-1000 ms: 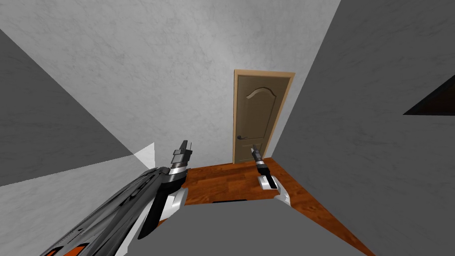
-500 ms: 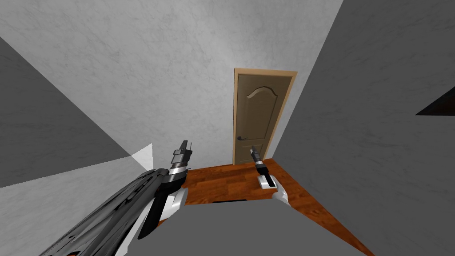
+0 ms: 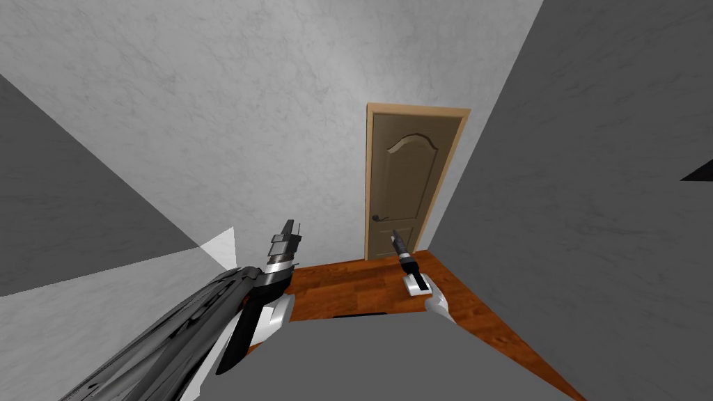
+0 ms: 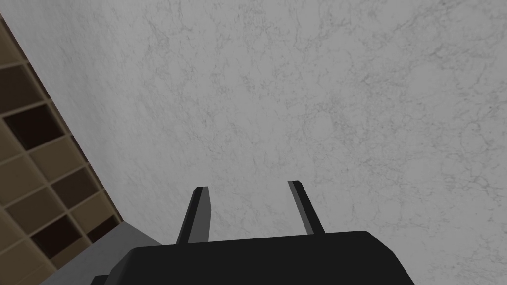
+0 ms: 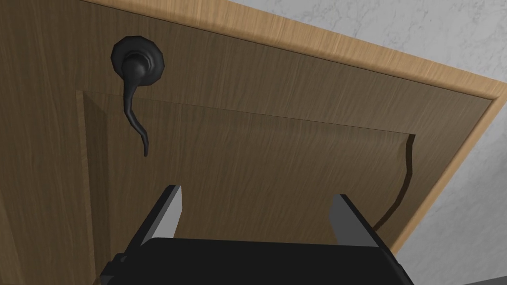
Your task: Pull the door open
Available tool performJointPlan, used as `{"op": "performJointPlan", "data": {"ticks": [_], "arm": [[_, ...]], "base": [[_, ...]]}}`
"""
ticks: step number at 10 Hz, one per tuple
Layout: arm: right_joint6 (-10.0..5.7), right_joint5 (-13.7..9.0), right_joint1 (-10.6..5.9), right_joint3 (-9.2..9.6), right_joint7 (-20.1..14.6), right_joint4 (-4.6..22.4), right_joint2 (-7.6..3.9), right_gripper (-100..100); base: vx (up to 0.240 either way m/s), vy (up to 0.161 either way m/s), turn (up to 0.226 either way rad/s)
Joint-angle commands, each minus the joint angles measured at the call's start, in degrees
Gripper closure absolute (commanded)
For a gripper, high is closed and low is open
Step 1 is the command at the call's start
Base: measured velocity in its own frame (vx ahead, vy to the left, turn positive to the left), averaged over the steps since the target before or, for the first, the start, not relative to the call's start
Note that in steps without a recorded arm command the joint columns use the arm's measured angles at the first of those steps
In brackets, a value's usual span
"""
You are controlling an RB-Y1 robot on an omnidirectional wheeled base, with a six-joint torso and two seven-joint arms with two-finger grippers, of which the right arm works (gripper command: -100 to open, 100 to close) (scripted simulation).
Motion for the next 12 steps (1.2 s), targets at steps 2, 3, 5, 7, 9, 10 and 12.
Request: {"op": "performJointPlan", "data": {"ticks": [2, 3, 5, 7, 9, 10, 12], "arm": [[-0.47, 0.5, -1.24, -0.14, -0.6, 3.1, -0.34, -100], [-0.63, 0.9, -2.2, -0.22, -1.2, 5.1, -0.58, -100], [-0.78, 1.3, -3.12, -0.29, -1.7, 7.3, -0.81, -100], [-1.06, 2.1, -4.87, -0.43, -2.6, 10.8, -1.25, -100], [-1.32, 2.9, -6.51, -0.56, -3.6, 14.5, -1.66, -100], [-1.44, 3.2, -7.26, -0.62, -4.0, 16.3, -1.84, -100], [-1.68, 3.9, -8.74, -0.74, -4.8, 19.9, -2.21, -100]], "base": [[0.049, -0.012, 0.001], [0.051, -0.01, -0.001], [0.049, -0.006, 0.001], [0.074, -0.016, 0.002], [0.11, -0.02, 0.002], [0.109, -0.017, 0.002], [0.101, -0.012, 0.002]]}}
